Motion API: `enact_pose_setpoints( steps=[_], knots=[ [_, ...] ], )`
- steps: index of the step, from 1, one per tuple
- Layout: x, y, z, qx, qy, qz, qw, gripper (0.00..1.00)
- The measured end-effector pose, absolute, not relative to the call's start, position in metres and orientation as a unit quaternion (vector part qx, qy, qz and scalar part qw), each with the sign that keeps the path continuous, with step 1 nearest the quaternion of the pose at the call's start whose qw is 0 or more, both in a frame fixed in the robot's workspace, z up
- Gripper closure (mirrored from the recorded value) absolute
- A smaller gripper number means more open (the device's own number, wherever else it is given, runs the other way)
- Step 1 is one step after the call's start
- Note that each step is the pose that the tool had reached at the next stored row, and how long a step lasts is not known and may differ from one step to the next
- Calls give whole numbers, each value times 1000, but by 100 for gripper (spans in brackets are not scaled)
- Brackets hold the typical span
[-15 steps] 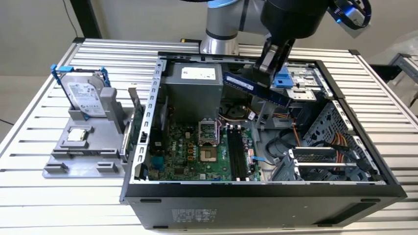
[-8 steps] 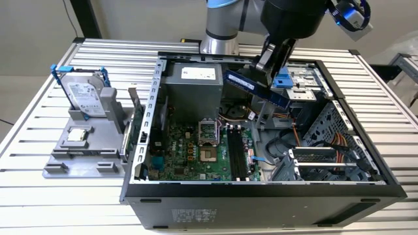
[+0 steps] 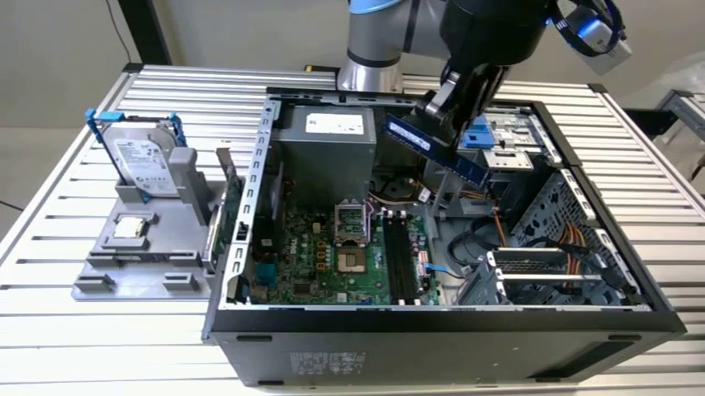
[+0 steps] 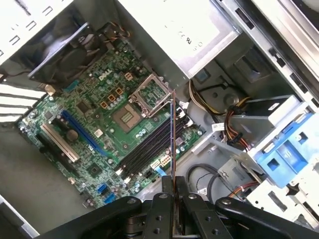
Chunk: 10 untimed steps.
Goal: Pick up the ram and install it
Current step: 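Insert the ram into the slot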
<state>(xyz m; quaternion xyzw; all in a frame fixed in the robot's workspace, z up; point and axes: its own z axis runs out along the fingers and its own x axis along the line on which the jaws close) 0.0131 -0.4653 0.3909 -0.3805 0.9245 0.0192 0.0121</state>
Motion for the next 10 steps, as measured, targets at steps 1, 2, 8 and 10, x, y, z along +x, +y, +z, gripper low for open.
enact_pose_setpoints(
  steps=[1, 2, 8, 10],
  knots=[
    [13, -465, 391, -374, 927, 19, 12, 100],
    [13, -465, 391, -368, 929, 19, 12, 100],
    [13, -465, 391, -332, 943, 19, 13, 100],
    [13, -465, 391, -320, 947, 18, 13, 100]
  ],
)
